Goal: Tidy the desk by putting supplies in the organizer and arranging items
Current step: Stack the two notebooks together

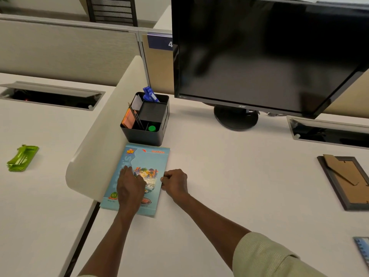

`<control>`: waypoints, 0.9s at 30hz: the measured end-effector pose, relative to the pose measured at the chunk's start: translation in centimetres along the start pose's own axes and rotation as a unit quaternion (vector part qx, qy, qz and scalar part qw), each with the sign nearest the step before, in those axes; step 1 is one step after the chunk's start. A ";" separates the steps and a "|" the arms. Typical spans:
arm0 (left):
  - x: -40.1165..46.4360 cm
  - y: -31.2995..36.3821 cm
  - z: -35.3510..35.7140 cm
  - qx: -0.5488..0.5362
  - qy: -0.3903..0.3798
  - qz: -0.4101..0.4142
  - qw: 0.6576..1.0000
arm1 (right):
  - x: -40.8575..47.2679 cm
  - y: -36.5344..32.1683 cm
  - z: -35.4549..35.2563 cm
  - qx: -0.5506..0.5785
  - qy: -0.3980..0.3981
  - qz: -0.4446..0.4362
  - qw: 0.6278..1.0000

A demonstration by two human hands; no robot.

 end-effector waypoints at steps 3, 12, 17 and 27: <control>0.1 0.0 -0.2 0.002 0.001 -0.004 1.000 | -0.3 -0.6 -0.2 -0.015 -0.003 -0.003 1.000; -0.3 -0.3 0.0 -0.003 0.014 0.010 1.000 | -1.2 -2.1 -0.5 -0.070 -0.039 -0.049 0.996; -0.6 -0.4 0.0 -0.010 0.019 0.020 1.000 | -1.4 -1.8 -1.3 -0.037 -0.023 -0.035 0.998; -1.0 -0.1 -1.5 -0.082 0.029 0.044 0.995 | -3.1 0.8 -5.3 0.016 -0.004 0.017 1.000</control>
Point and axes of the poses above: each hand's wrist, its own x-axis towards the middle knuckle, its own z-axis out of the palm, y = z × x, the point moved 9 cm from there along x, towards the middle knuckle
